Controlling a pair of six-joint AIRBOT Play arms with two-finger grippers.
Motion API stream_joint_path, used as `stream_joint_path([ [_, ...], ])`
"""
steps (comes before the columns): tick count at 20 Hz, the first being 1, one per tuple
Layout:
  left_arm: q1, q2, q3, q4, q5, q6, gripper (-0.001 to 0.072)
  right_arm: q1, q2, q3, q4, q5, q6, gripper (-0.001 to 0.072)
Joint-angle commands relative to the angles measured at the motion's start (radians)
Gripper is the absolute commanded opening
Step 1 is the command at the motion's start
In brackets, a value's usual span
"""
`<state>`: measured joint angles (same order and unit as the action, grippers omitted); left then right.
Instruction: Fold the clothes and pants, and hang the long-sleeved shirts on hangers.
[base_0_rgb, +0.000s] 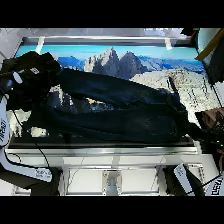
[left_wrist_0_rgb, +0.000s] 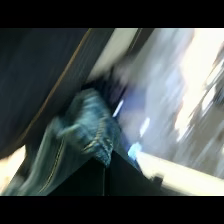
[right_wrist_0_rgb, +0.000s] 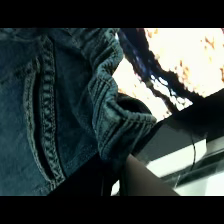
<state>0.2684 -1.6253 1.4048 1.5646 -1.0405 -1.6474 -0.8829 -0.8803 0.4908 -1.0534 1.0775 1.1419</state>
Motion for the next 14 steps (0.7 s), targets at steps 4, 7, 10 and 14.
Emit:
stream_joint_path([
  [4,-0.015,-0.034,0.020,-0.033,0.211,-0.058,0.0068,0.000,0.001,-0.004,0.011,-0.027,0.048,0.0051],
  [7,0.000,-0.008,0.020,-0.024,0.059,-0.050,0.0717,0.000,0.001,-0.004,0.011,-0.011,0.048,0.0051],
  [10,0.053,0.109,0.016,0.014,-0.057,-0.047,0.0715,0.000,0.001,-0.004,0.011,0.024,0.047,0.0052],
  [14,0.175,0.412,-0.124,0.153,-0.115,-0.076,0.0713,0.000,0.001,-0.004,-0.001,0.033,0.024,0.0052],
])
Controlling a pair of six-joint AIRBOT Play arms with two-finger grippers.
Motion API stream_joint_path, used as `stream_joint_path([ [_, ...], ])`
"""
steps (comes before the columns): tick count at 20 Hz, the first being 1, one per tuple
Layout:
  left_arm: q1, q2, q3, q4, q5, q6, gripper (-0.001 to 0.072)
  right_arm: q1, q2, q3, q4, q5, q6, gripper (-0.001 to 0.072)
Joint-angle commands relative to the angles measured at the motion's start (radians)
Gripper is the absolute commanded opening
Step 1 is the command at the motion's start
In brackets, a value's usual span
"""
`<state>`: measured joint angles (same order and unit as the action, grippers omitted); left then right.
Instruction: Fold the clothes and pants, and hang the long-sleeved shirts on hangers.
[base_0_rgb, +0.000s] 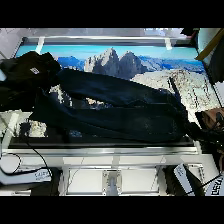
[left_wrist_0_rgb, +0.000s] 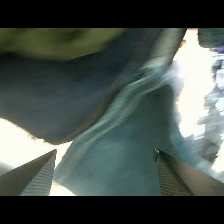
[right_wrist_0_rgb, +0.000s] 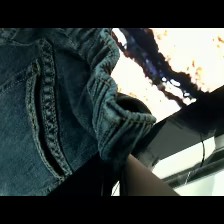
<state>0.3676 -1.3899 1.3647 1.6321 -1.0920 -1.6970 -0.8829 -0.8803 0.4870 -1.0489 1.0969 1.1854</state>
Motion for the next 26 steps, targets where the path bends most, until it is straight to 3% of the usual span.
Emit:
stream_joint_path([
  [1,0.138,0.270,-0.172,0.085,-0.060,-0.064,0.0713,0.000,0.001,0.000,-0.005,0.010,-0.020,0.0051],
  [3,0.267,0.416,-0.364,0.082,-0.043,-0.137,0.0713,0.000,0.001,0.000,0.002,0.011,-0.020,0.0052],
  [6,0.480,0.474,-0.548,-0.096,0.019,-0.122,0.0712,0.000,0.001,0.000,0.029,0.039,-0.020,0.0052],
  [8,0.628,0.419,-0.582,-0.359,0.033,-0.002,0.0712,0.000,0.001,0.000,0.032,0.067,-0.020,0.0052],
  [11,0.759,0.294,-0.583,-0.747,0.029,0.280,0.0712,0.000,0.001,0.000,0.033,0.093,-0.020,0.0052],
  [16,0.690,0.127,-0.583,-0.829,0.008,0.402,0.0702,0.000,0.001,0.000,0.133,0.096,-0.019,0.0052],
  [21,0.581,0.035,-0.583,-0.856,0.063,0.407,0.0680,0.000,0.001,0.000,0.160,0.096,-0.019,0.0052],
  [23,0.546,0.017,-0.583,-0.860,0.106,0.404,0.0594,0.000,0.001,0.000,0.160,0.097,-0.019,0.0052],
  [26,0.518,-0.002,-0.583,-0.893,0.158,0.404,0.0581,0.000,0.001,0.000,0.159,0.097,-0.019,0.0052],
])
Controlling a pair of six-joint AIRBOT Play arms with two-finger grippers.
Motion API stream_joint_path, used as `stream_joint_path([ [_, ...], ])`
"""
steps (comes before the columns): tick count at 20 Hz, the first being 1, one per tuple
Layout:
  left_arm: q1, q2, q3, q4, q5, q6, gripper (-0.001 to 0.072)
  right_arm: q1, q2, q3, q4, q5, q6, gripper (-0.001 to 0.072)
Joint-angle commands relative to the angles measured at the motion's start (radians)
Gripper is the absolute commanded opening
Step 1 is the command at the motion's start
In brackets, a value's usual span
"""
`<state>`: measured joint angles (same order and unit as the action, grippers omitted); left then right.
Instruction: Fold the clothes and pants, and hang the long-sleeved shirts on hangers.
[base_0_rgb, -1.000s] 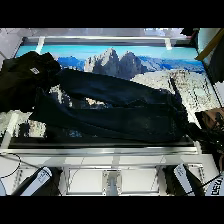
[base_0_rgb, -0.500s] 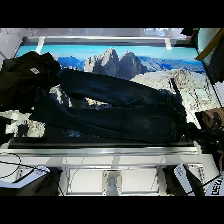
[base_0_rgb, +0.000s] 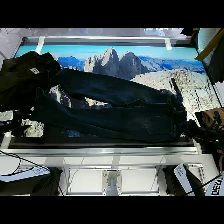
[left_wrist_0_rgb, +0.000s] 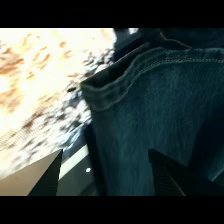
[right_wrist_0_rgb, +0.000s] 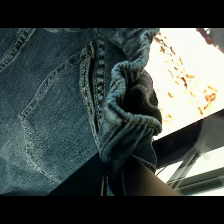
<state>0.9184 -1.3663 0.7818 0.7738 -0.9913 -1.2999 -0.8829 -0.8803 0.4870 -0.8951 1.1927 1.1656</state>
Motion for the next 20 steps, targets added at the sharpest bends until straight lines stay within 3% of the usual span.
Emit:
stream_joint_path([
  [1,-0.040,-0.031,0.000,-0.035,0.078,0.006,0.0581,0.000,0.001,0.000,0.005,0.000,0.000,0.0052],
  [4,-0.065,-0.052,0.000,-0.042,0.108,0.006,0.0562,0.000,0.001,0.000,0.006,0.001,0.000,0.0052],
  [5,-0.072,-0.056,0.000,-0.054,0.121,0.006,0.0481,0.000,0.001,0.000,0.006,0.002,0.000,0.0052],
  [13,-0.117,-0.075,0.000,-0.094,0.206,0.007,0.0398,0.000,0.001,0.000,0.005,0.002,0.000,0.0052],
  [14,-0.121,-0.081,0.000,-0.094,0.206,0.008,0.0284,0.000,0.001,0.000,0.004,0.000,0.000,0.0052],
  [15,-0.124,-0.085,0.000,-0.094,0.206,0.008,0.0114,0.000,0.001,0.000,0.003,0.000,-0.001,0.0052],
  [16,-0.124,-0.085,0.000,-0.095,0.201,0.025,0.0018,0.000,0.001,0.000,0.002,-0.002,-0.001,0.0052],
  [20,-0.094,-0.023,0.000,-0.043,0.124,0.062,0.0019,-0.001,0.001,0.001,-0.057,-0.007,0.000,0.0051],
])
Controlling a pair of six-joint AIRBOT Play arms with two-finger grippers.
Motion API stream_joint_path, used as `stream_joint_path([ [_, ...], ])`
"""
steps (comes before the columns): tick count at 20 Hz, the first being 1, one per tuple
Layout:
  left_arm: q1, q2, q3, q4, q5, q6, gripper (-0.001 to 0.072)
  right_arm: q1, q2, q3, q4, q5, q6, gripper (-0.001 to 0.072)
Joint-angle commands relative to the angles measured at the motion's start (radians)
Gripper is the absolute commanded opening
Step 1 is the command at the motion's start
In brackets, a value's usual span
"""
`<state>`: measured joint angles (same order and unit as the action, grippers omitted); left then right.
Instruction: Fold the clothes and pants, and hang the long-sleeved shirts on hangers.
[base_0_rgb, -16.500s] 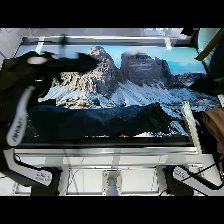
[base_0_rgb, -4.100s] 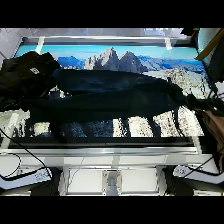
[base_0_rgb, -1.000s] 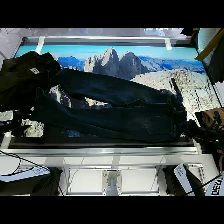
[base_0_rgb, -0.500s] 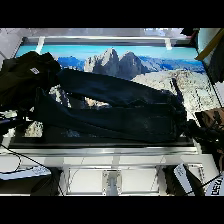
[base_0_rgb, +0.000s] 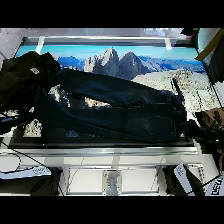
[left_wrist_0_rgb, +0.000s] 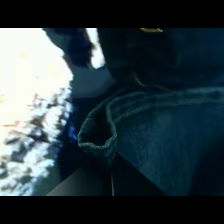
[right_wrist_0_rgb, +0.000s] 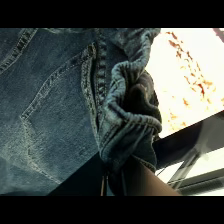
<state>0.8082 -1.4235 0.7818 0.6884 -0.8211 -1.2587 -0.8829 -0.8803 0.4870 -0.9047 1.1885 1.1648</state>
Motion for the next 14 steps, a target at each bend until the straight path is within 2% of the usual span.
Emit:
stream_joint_path([
  [1,0.038,0.073,0.000,0.102,-0.062,0.006,0.0019,-0.001,0.001,0.007,-0.100,0.000,0.003,0.0052],
  [3,0.105,0.160,0.000,0.221,-0.108,-0.039,0.0018,-0.022,0.001,0.037,-0.155,0.001,0.005,0.0051],
  [7,0.251,0.319,0.000,0.362,-0.258,-0.035,0.0019,-0.090,0.000,0.166,-0.166,-0.011,0.004,0.0051],
  [11,0.248,0.382,-0.058,0.378,-0.291,-0.051,0.0019,-0.091,-0.010,0.194,-0.203,-0.068,-0.010,0.0050],
  [14,0.217,0.385,-0.188,0.378,-0.282,-0.050,0.0019,-0.091,-0.056,0.188,-0.268,-0.046,-0.022,0.0051],
])
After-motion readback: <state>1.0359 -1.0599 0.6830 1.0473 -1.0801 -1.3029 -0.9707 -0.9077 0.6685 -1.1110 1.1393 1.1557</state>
